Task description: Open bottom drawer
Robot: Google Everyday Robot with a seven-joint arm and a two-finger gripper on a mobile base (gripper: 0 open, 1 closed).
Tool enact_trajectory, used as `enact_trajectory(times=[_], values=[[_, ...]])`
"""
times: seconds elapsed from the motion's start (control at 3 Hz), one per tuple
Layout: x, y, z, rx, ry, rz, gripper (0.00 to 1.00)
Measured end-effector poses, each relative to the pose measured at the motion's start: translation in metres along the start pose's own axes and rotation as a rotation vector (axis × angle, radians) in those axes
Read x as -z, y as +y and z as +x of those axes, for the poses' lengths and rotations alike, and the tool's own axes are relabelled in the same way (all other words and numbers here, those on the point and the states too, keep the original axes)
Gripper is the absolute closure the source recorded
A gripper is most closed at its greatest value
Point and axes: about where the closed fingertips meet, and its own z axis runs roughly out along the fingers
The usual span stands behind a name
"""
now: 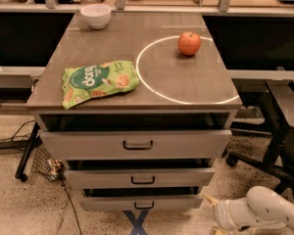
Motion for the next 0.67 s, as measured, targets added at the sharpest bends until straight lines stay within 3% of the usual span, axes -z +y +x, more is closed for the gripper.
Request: enact_trajectory(times=[0.67], values=[[-0.057,-0.006,0.02,0.03,-0.069,0.008,0.0]])
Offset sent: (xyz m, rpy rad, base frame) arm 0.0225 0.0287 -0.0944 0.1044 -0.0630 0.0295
